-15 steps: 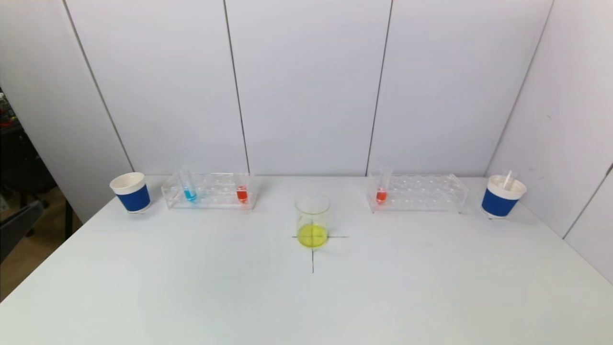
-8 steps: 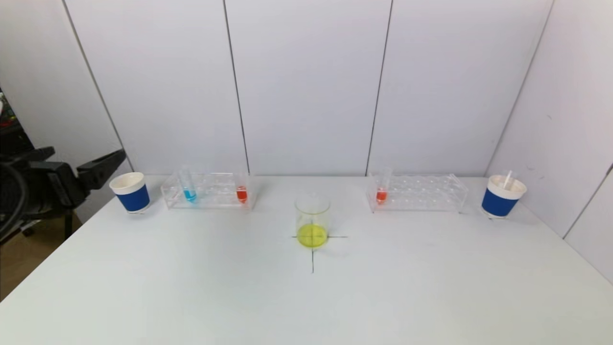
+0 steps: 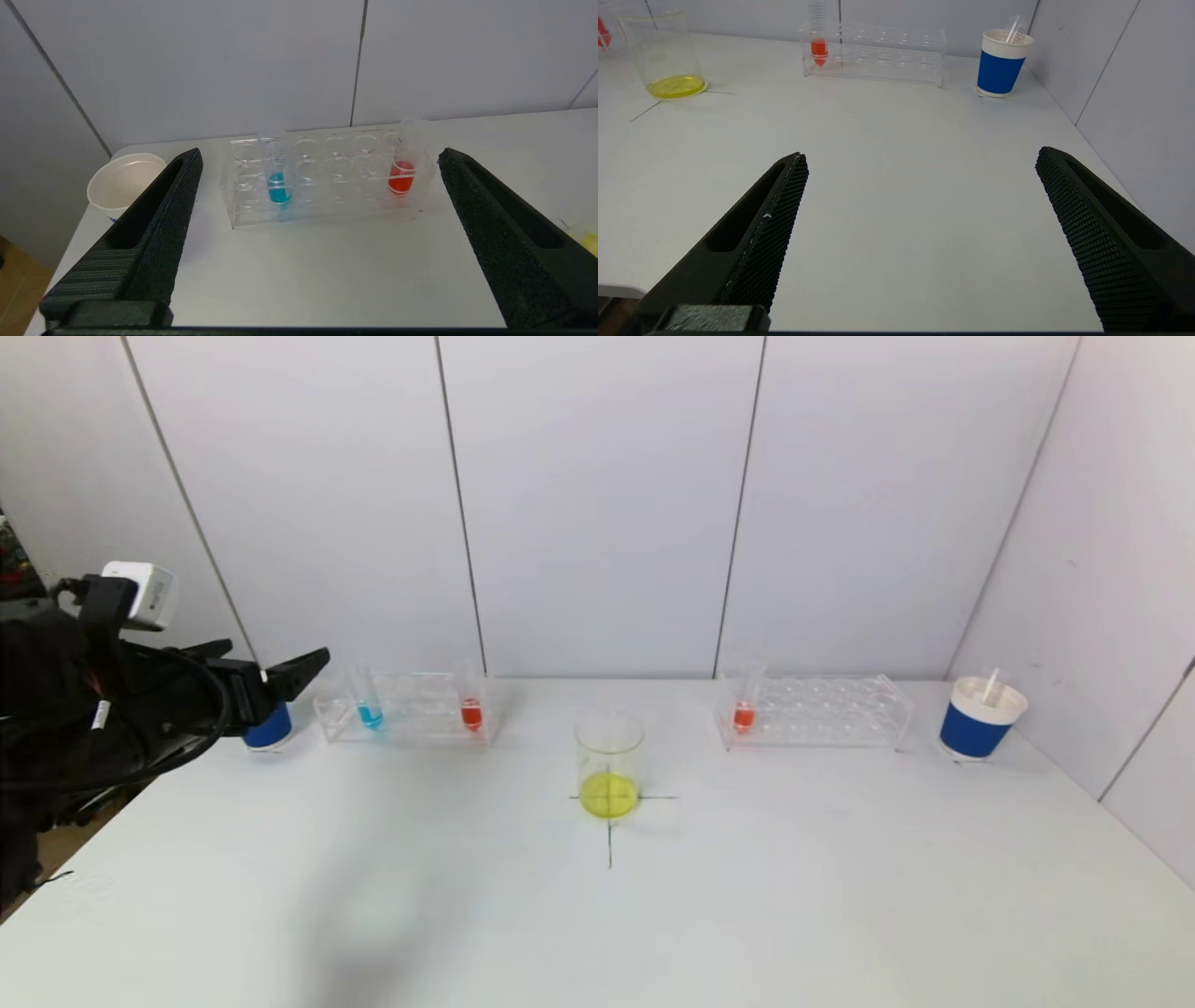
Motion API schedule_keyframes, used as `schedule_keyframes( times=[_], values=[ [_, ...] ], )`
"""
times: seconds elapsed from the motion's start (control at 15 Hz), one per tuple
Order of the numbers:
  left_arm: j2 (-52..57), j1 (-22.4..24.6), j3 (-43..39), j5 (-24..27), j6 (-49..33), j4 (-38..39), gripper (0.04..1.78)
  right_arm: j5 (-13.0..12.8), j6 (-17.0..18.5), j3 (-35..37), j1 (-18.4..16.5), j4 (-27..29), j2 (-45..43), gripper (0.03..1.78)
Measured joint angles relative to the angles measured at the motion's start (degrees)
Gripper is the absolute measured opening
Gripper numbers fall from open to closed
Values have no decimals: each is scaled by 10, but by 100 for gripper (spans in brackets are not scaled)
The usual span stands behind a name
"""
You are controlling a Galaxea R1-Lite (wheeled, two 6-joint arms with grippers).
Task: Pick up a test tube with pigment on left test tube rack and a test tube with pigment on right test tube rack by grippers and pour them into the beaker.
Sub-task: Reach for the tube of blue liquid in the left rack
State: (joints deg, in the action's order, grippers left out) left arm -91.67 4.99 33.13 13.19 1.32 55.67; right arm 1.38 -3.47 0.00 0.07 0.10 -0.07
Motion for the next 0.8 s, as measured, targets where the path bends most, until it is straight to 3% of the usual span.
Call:
schedule_keyframes(
  times=[0.2, 0.6, 0.8],
  values=[
    [-78, 16, 9, 33, 0, 60, 176, 0, 0, 0, 0, 0, 0, 177],
    [-227, 22, 51, 32, 1, 170, 176, 0, 0, 0, 0, 0, 0, 177],
    [-275, 23, 81, 31, 0, 177, 176, 0, 0, 0, 0, 0, 0, 177]
  ],
)
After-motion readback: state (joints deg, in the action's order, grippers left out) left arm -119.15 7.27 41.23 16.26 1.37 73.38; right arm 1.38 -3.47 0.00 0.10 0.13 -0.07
